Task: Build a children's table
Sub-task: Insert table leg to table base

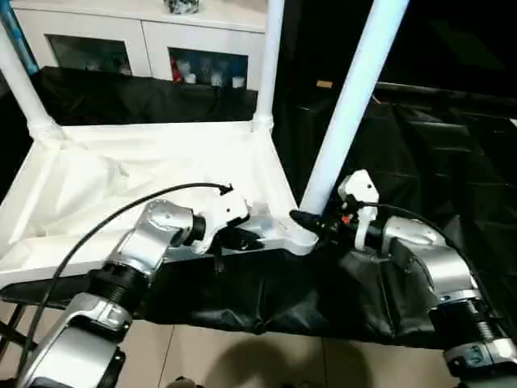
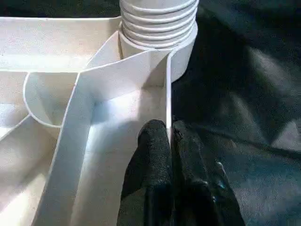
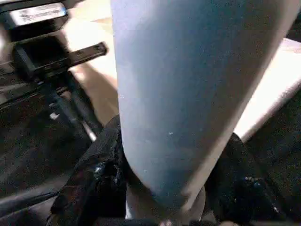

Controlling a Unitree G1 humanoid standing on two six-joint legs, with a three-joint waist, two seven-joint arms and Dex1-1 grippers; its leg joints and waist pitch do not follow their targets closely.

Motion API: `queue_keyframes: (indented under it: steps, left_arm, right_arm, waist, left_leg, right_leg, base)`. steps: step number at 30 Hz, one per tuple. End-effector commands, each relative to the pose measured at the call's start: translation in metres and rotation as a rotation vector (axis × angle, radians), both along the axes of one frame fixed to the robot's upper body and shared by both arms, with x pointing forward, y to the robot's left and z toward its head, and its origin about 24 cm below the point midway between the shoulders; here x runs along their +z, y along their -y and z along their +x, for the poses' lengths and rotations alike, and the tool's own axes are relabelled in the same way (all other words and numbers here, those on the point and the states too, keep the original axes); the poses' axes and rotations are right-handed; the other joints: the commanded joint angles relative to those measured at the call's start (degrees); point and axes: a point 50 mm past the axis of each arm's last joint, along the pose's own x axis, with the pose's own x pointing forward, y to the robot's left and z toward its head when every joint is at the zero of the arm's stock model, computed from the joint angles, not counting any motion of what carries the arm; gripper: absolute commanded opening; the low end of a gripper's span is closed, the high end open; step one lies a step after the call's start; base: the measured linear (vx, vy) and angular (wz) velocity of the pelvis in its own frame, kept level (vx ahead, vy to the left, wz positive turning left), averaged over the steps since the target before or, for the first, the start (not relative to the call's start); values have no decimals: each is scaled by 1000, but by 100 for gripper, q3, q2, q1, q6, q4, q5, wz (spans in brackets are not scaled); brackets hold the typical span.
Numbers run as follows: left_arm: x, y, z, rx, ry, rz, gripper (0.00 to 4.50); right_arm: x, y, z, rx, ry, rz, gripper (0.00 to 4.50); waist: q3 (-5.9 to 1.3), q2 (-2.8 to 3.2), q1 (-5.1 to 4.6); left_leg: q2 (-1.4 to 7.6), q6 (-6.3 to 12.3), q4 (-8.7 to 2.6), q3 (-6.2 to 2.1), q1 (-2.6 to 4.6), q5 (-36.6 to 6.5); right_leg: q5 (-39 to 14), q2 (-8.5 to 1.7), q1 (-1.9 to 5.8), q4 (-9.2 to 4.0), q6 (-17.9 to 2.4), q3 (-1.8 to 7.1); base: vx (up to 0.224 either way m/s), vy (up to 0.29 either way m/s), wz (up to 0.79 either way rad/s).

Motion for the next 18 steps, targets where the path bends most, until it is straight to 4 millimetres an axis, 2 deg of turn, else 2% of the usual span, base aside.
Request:
queue_keyframes:
  steps: [1,2,4,7,10,11,12,14,15,16,18]
  left_arm:
    - [17,4,0,-89,41,-30,0]
    - [17,4,0,-89,41,-30,0]
    - [21,1,3,-90,44,-19,0]
    - [22,-1,7,-56,62,-4,0]
    - [24,0,11,-9,61,-22,0]
    - [26,3,14,39,66,-48,0]
    - [26,3,14,41,66,-49,0]
    - [29,7,19,97,73,-75,0]
    - [30,10,20,113,79,-79,0]
    - [32,15,22,144,85,-86,0]
    - [34,20,23,177,86,-94,0]
  right_arm:
    - [-44,5,-22,63,-208,-97,186]
    - [-44,5,-22,63,-208,-97,186]
    - [-42,3,-22,88,-199,-93,186]
    - [-42,2,-20,93,-188,-94,186]
    - [-40,-1,-19,71,-172,-79,186]
    - [-39,-2,-14,15,-158,-64,186]
    - [-39,-2,-14,11,-157,-64,186]
    - [-39,-3,-6,-80,-133,-66,186]
    - [-39,-2,-2,-122,-128,-68,186]
    - [-40,-3,5,-210,-122,-70,186]
    - [-41,-4,11,-288,-125,-66,186]
  waist:
    - [-154,29,-6]
    - [-120,29,-4]
    - [-119,44,-1]
    - [-108,39,-9]
    - [-84,33,-8]
    - [-109,6,-10]
    - [-90,13,-13]
    - [-80,4,-25]
    - [-91,-30,-30]
    - [-77,-3,-35]
    - [-75,2,-70]
  left_leg:
    - [93,21,-501,-98,100,-2473]
    - [101,25,-521,-102,86,-2454]
    - [114,19,-542,-87,93,-2360]
    - [121,-8,-554,-82,86,-2372]
    - [120,-30,-558,-83,98,-2456]
    - [120,-29,-551,-77,108,-2455]
    - [123,-42,-554,-80,106,-2455]
    - [110,-95,-549,-98,113,-2529]
    - [108,-99,-546,-105,121,-2552]
    - [106,-116,-552,-125,121,-2595]
    - [107,-163,-571,-153,95,-2644]
  right_leg:
    - [-3187,-352,96,-607,-555,137]
    - [-3131,-356,94,-607,-566,141]
    - [-2773,-349,107,-584,-713,150]
    - [-2600,-345,120,-564,-823,147]
    - [-2754,-361,112,-581,-829,154]
    - [-2856,-366,117,-588,-818,155]
    - [-2936,-379,103,-594,-817,159]
    - [-3357,-394,70,-635,-720,144]
    - [-3502,-397,77,-649,-667,132]
    - [-3691,-408,62,-669,-594,128]
    - [-3784,-423,77,-684,-555,102]
  base:
    - [0,0,0]
    - [0,0,0]
    - [0,0,0]
    - [0,0,0]
    - [0,0,0]
    - [0,0,0]
    - [0,0,0]
    - [0,0,0]
    - [0,0,0]
    - [0,0,0]
    - [0,0,0]
